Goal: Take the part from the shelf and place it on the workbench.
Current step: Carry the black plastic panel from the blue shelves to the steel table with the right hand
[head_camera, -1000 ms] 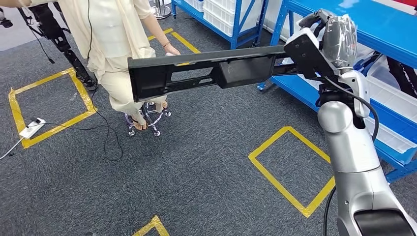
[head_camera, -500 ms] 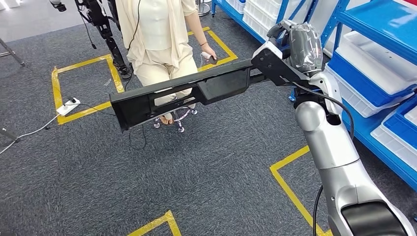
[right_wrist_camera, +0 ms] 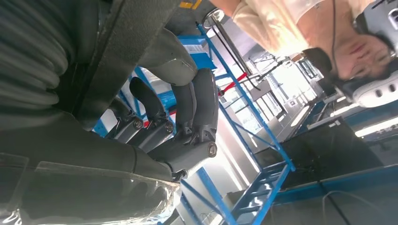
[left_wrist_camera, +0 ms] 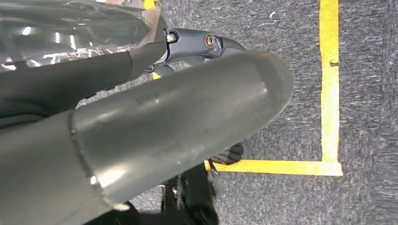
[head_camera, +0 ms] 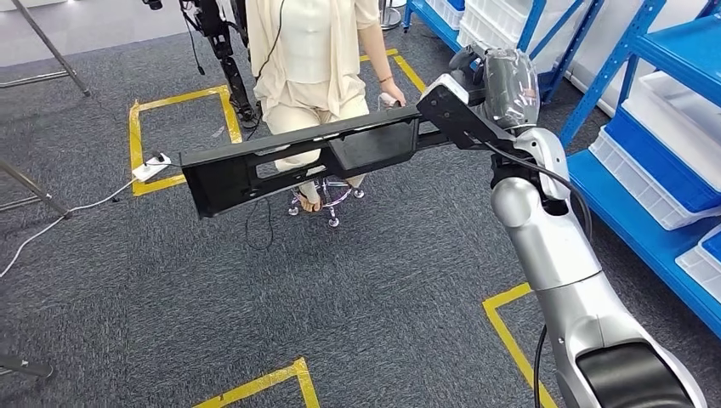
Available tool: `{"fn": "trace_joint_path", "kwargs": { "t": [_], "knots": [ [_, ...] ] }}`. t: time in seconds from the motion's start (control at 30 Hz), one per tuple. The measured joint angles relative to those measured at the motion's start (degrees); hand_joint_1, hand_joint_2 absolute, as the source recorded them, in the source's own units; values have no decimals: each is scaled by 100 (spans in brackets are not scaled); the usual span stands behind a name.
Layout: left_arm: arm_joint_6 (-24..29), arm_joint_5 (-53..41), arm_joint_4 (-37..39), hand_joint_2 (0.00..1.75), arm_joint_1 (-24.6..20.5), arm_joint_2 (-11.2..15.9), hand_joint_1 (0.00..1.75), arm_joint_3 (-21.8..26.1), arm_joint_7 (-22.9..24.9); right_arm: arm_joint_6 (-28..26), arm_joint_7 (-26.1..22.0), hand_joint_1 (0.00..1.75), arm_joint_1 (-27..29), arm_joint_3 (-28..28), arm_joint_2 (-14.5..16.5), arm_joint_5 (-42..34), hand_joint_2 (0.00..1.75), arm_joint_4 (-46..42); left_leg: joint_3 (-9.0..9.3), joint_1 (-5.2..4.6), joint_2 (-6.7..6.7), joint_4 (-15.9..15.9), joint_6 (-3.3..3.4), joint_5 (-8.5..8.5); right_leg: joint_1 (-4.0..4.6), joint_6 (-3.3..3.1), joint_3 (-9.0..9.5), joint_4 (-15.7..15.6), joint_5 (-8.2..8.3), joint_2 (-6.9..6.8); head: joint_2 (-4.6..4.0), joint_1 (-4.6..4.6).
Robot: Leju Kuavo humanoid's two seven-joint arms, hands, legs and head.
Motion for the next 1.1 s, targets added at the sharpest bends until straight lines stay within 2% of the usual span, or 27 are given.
{"fn": "trace_joint_path", "kwargs": {
  "t": [0.03,0.1,0.17,0.2,0.27,0.3,0.33,0.37,0.4,0.43,0.47,0.5,0.53,0.6,0.63,0.67,0.7,0.77,0.8,0.83,0.87,0.9,0.93,1.0,1.03,1.07,1.1],
  "knots": [
    [4,-8,0,0,-22,-7,0,-1,10,0,11,175,8,-8,-9,12,175,-9,55,-24,22,-113,29,13,24,34,6,2,-13,-40,0,13],
    [3,-22,0,0,-48,-14,0,-3,25,-1,35,175,37,-15,-19,34,175,-29,56,-72,-96,-150,118,25,46,112,17,-4,-34,-123,0,39],
    [-12,-51,-1,0,-61,-22,0,-4,40,-2,54,175,93,-38,-47,61,175,-74,92,-88,-199,-206,223,59,25,157,-42,147,-140,-18,-1,41],
    [-19,-66,-2,0,-73,-25,0,-5,46,-2,59,175,124,-57,-67,71,175,-98,111,-84,-248,-231,269,76,9,146,-154,379,-256,100,-1,47],
    [-28,-77,-2,0,-98,-27,0,-5,56,-1,68,175,197,-100,-110,79,175,-126,115,-85,-366,-240,316,81,-19,99,-532,1124,-546,319,-1,55],
    [-31,-79,-2,0,-107,-27,0,-5,56,-1,70,175,239,-113,-128,81,175,-132,115,-89,-438,-239,321,80,-23,100,-721,1460,-642,367,-1,60],
    [-35,-82,-2,0,-109,-27,0,-5,58,-1,74,175,278,-122,-145,85,175,-136,116,-92,-511,-237,322,79,-24,123,-835,1631,-659,392,-1,60],
    [-40,-88,-2,0,-108,-28,0,-5,60,0,78,175,309,-129,-160,89,175,-145,116,-95,-583,-235,322,79,-25,165,-840,1575,-583,406,0,62],
    [-48,-98,-2,0,-109,-30,0,-6,61,0,80,175,328,-137,-173,93,175,-160,118,-96,-649,-231,319,79,-35,213,-732,1297,-432,422,0,62],
    [-56,-107,-2,0,-110,-31,0,-7,63,0,81,175,337,-149,-188,96,175,-180,116,-96,-712,-227,313,80,-53,261,-554,890,-248,483,0,63],
    [-73,-115,-2,0,-114,-32,0,-7,62,1,82,175,344,-164,-207,94,175,-201,111,-106,-774,-215,296,79,-74,282,-385,507,-96,577,0,61],
    [-103,-118,-2,0,-119,-33,0,-8,58,2,82,175,355,-182,-233,88,175,-223,100,-112,-829,-207,275,81,-88,273,-255,231,7,648,0,60],
    [-150,-110,-2,0,-121,-33,0,-8,45,4,82,175,376,-202,-256,80,175,-245,86,-117,-879,-205,248,86,-91,247,-182,80,56,700,0,55],
    [-316,-81,-2,0,-118,-34,0,-7,-28,11,73,175,442,-245,-296,61,175,-298,61,-107,-964,-222,189,107,-73,157,-146,33,79,637,0,51],
    [-413,-67,-2,0,-115,-35,0,-6,-78,14,65,175,470,-264,-307,55,175,-331,44,-99,-946,-206,164,94,-81,118,-134,20,93,593,-1,46],
    [-501,-60,-2,0,-118,-38,0,-5,-127,17,56,175,491,-281,-317,46,175,-365,0,-97,-850,-112,141,27,-91,70,-120,6,106,545,-1,38],
    [-574,-58,-2,0,-130,-42,0,-5,-168,19,50,175,503,-295,-325,41,175,-398,-96,-98,-710,101,119,-104,-101,20,-106,-8,114,497,-1,28],
    [-693,-40,-2,0,-167,-53,0,-5,-241,25,43,175,531,-320,-334,32,175,-442,-435,-93,-423,836,85,-479,-76,-50,-91,-14,106,402,0,13],
    [-752,-26,-2,0,-180,-59,0,-5,-273,29,43,175,554,-332,-341,30,175,-451,-613,-83,-369,1204,70,-622,-60,-67,-88,-14,100,350,0,14],
    [-810,-10,-2,0,-186,-66,0,-5,-303,32,42,175,580,-339,-348,28,175,-456,-723,-73,-346,1429,60,-681,-48,-71,-87,-14,96,299,0,15],
    [-866,2,-2,0,-189,-74,0,-5,-332,36,39,175,605,-345,-356,27,175,-463,-727,-65,-332,1441,55,-637,-40,-74,-87,-13,93,249,0,14],
    [-909,8,-2,0,-192,-80,0,-5,-357,40,32,175,623,-350,-366,20,175,-473,-607,-60,-303,1221,57,-506,-36,-73,-85,-13,89,201,0,14],
    [-938,13,-2,0,-200,-86,0,-5,-378,45,19,175,633,-355,-375,6,175,-485,-398,-58,-232,850,67,-337,-33,-68,-79,-12,83,156,0,12],
    [-945,17,-2,0,-234,-94,0,-5,-388,52,-24,175,638,-378,-401,-44,175,-511,11,-89,-33,118,99,-108,9,-32,-68,-5,56,74,0,17],
    [-923,20,-2,0,-249,-97,0,-5,-371,54,-46,175,637,-389,-411,-71,175,-518,112,-109,15,-68,120,-72,34,-9,-60,-3,43,31,0,26],
    [-893,22,-1,0,-257,-99,0,-5,-343,54,-64,175,636,-396,-421,-96,175,-521,141,-133,6,-140,141,-72,55,17,-52,-4,32,-15,0,38],
    [-854,30,-1,0,-254,-101,0,-5,-310,55,-75,175,632,-397,-426,-114,175,-520,136,-144,-67,-147,175,-60,62,42,-38,-10,24,-63,0,48]
  ]
}}
